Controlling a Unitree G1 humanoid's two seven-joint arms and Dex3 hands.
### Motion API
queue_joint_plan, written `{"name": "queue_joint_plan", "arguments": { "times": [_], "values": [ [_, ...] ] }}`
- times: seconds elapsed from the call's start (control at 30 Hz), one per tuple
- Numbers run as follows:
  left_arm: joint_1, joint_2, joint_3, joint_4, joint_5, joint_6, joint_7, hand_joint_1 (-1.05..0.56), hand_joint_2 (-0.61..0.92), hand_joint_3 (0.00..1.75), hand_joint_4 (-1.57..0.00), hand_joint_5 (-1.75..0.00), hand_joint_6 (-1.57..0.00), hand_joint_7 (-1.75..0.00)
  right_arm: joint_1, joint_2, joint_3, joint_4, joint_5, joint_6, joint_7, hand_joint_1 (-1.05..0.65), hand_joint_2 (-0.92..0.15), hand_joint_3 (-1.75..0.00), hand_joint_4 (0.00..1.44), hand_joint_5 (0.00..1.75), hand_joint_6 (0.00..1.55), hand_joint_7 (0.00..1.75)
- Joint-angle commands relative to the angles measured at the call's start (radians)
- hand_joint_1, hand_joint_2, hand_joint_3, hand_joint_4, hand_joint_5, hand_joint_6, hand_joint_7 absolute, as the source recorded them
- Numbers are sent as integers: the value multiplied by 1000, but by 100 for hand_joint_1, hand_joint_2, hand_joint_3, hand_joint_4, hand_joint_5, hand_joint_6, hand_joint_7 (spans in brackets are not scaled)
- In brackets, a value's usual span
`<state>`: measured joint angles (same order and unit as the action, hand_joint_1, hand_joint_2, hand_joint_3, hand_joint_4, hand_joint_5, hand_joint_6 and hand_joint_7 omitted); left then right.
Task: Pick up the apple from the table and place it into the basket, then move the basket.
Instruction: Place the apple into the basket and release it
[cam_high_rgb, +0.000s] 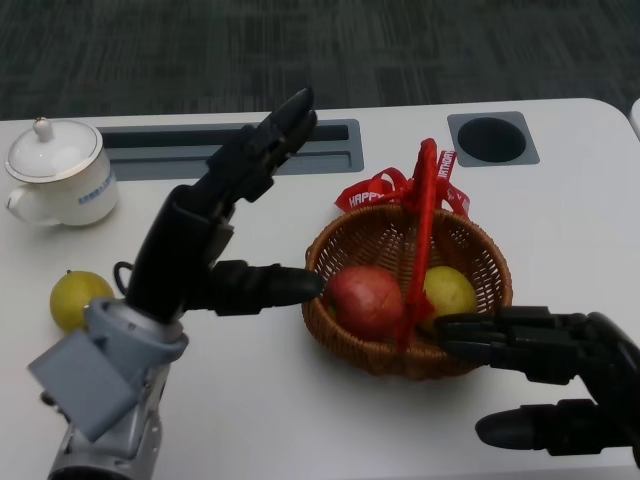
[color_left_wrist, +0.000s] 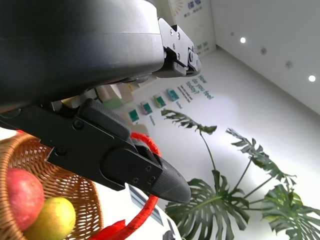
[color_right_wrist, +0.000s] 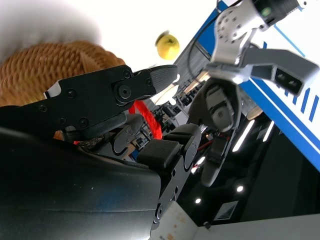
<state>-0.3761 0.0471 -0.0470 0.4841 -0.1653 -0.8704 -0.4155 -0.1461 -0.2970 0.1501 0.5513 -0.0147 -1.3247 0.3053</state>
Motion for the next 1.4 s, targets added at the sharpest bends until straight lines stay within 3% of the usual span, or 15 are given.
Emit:
{"name": "queue_joint_plan", "arguments": {
  "times": [0.03,0.33,0.5,0.67,1.03,1.4],
  "values": [
    [70,70,32,-99,-12,36,-7,-75,88,0,-32,-4,-32,-3,-15,-47,-11,-7,15,-15,7,-47,-91,-1,77,1,72,1],
    [188,155,73,-194,-52,75,-33,-64,78,0,-65,-7,-59,-5,-152,-69,-39,184,-78,-4,1,-52,-89,0,79,1,72,1],
    [233,170,75,-214,-41,62,-45,-62,76,0,-75,-6,-69,-5,-273,-71,-52,341,-229,-15,-57,-55,-87,0,80,1,74,1],
    [264,169,70,-245,-24,74,-38,-60,75,0,-78,-5,-72,-4,-382,-93,-29,456,-427,12,-187,-59,-86,0,78,0,72,0],
    [308,166,63,-307,-25,107,-37,-56,73,0,-81,-4,-75,-2,-525,-131,170,614,-761,137,-560,-61,-85,0,83,2,76,1],
    [310,147,56,-339,-16,128,-24,-56,72,0,-86,-5,-76,-2,-527,-134,357,686,-827,181,-648,-60,-87,-1,85,1,75,1]
  ]
}}
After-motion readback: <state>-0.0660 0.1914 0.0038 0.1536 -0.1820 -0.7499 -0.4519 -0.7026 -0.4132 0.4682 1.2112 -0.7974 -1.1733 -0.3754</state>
